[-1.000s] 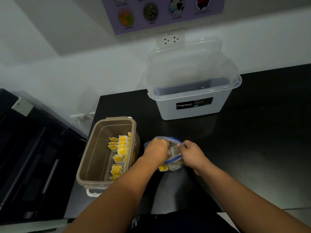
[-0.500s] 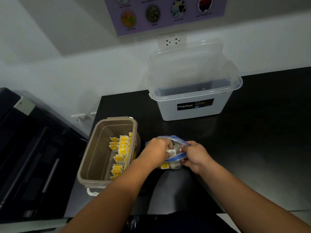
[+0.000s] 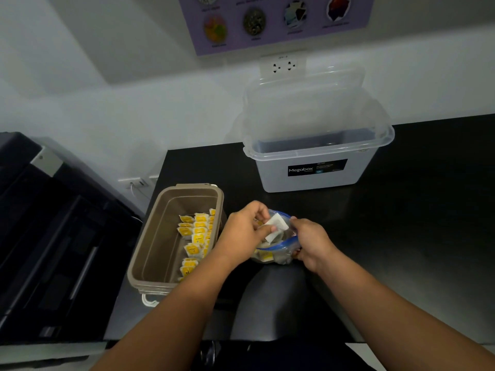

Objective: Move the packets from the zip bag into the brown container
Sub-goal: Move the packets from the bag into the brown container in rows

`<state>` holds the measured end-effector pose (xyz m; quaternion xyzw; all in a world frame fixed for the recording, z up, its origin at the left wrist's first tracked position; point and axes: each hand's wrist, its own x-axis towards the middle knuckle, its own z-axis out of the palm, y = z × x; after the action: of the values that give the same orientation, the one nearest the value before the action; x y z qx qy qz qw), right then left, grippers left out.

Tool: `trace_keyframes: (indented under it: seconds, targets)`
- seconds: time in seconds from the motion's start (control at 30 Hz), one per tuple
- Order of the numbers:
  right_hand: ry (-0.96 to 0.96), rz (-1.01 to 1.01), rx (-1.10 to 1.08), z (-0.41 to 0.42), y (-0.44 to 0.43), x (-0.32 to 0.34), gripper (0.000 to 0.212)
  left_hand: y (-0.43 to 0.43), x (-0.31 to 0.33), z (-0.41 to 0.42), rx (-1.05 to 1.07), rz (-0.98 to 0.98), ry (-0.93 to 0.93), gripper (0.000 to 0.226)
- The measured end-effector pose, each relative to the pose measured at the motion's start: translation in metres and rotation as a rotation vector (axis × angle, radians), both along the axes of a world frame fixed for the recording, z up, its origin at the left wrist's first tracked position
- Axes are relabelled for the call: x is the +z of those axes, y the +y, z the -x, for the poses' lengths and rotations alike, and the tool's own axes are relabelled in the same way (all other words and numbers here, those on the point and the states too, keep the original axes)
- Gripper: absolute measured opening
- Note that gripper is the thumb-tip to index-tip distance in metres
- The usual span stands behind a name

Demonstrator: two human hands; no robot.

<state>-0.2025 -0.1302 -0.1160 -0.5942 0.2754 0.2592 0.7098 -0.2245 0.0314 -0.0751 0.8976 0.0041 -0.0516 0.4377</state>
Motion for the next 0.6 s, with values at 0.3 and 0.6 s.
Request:
trace_keyframes:
  seconds: [0.3, 0.6]
  targets:
    - [-0.035, 0.027, 0.005, -0.004, 0.001, -0.003, 0.016, 0.046, 0.04, -0.007, 0.079, 0.234, 0.166, 0.019]
    - [-0.02, 0.029, 0.016, -0.008, 0.007, -0.001, 0.015, 0.088, 0.059, 0.002, 0.195, 0.253, 0.134, 0.04]
